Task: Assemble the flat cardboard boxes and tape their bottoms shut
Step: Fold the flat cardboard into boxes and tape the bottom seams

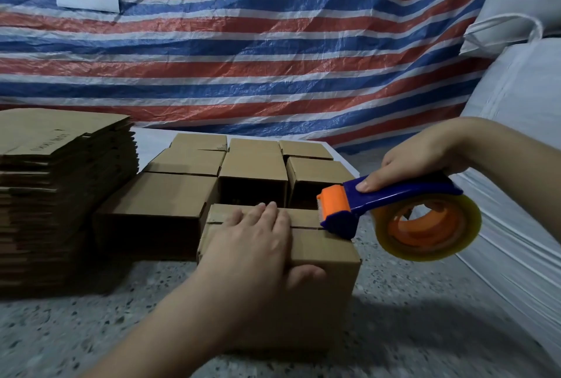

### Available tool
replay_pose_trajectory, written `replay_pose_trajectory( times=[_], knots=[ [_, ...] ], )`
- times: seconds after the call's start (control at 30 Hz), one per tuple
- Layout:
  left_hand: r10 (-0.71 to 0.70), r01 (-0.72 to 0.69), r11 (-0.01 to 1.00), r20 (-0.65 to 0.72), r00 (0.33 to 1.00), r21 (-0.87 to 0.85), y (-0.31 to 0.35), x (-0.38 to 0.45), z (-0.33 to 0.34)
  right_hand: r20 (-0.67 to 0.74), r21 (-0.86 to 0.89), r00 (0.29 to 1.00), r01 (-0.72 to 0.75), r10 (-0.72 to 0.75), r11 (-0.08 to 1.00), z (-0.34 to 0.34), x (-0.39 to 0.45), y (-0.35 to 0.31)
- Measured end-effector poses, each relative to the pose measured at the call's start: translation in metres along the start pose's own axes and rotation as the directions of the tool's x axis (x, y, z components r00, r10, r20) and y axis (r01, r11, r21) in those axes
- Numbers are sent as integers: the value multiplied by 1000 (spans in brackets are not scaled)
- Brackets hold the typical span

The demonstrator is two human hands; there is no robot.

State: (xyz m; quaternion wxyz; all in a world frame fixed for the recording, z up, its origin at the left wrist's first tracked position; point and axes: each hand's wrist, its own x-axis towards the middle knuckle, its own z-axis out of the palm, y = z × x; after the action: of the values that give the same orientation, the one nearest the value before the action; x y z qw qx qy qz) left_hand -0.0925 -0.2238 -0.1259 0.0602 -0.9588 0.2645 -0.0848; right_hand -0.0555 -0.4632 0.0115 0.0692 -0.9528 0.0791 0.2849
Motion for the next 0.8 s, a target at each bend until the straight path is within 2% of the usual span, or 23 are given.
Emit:
replay_pose_trajectory(
  times=[0.1,0.4,0.63,0.73,0.8],
  knots=[
    [7,-7,1000,-5,1000,-2,-2,-1,1,16,50,1000,11,-12,999,-4,-5,8],
    [43,-49,996,-87,995,-69,-3,-4,2,32,-29,998,-54,55,998,5,-4,37],
    [82,-80,995,31,996,-59,5,1,-17,3,3,999,-34,34,999,14,4,39],
    [161,-161,982,-6,987,-96,25,12,-25,12,10,1000,-28,28,1000,15,5,39],
    [193,-187,972,28,981,-142,39,18,-23,12,23,999,-30,29,999,17,6,40]
  ],
)
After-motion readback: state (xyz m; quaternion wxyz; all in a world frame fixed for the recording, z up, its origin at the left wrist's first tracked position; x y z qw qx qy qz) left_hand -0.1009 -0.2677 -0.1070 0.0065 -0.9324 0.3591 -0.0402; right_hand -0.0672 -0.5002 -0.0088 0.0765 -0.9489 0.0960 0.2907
